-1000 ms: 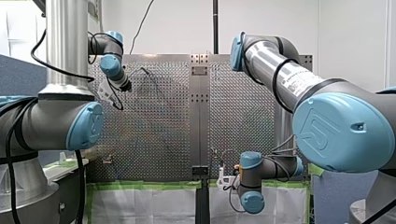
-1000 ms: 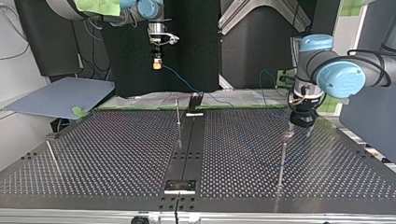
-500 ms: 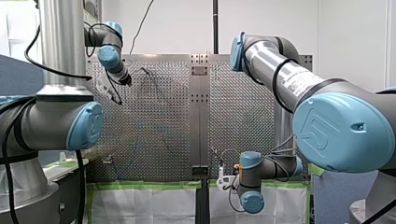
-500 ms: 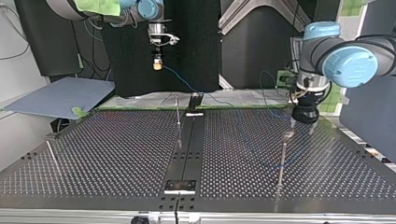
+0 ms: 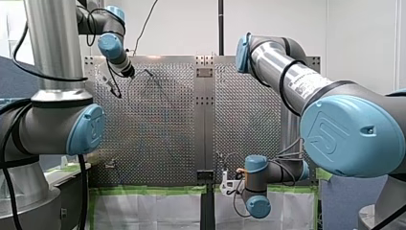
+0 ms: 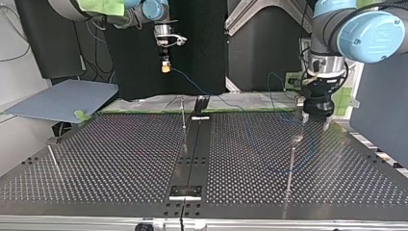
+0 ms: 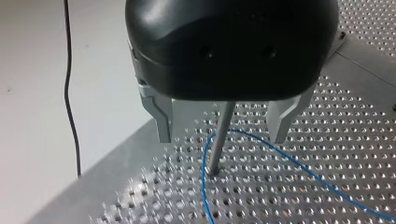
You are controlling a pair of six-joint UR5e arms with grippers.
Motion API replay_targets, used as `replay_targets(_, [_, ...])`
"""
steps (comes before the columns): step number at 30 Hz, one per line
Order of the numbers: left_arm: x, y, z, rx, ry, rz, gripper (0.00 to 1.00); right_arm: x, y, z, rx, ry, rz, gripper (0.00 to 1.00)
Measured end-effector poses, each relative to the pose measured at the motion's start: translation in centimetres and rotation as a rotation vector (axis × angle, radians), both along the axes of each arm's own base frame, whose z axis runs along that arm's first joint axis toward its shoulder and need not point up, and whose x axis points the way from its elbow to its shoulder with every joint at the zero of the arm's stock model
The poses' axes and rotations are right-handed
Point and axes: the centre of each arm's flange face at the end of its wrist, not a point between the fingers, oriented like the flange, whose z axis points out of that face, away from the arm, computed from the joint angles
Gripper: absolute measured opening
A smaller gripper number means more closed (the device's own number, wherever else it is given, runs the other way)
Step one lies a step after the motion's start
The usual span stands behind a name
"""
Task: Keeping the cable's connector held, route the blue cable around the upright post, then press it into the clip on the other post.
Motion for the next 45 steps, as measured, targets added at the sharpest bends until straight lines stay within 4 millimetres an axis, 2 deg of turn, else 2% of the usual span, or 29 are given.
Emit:
replay_targets(5, [-1.3,-0.7,0.9,0.045,-0.009,0.005,0.98,0.3,0.0,0.1,-0.008,-0.007,0.019,0.00])
replay_targets(11, [-1.7,-1.9,1.5,0.094,-0.039,-0.025,0.98,0.4,0.0,0.3,-0.006,-0.036,0.026,0.00])
replay_targets(19, [-1.0,-4.5,0.5,0.161,-0.022,-0.098,0.98,0.4,0.0,0.2,0.004,-0.053,0.026,0.00])
replay_targets(24, [-1.6,-6.0,2.1,0.203,-0.060,-0.135,0.98,0.3,0.0,0.2,0.005,-0.052,0.025,0.00])
replay_targets(27, [-1.6,-6.2,3.3,0.227,-0.085,-0.133,0.98,0.3,0.0,0.2,0.006,-0.051,0.025,0.00])
replay_targets(35, [-0.8,-6.0,4.8,0.295,-0.092,-0.116,0.98,0.3,0.1,0.2,0.009,-0.047,0.026,0.00])
replay_targets(45, [-0.4,-5.2,4.5,0.385,-0.052,-0.091,0.98,0.4,0.1,0.2,0.010,-0.046,0.026,0.00])
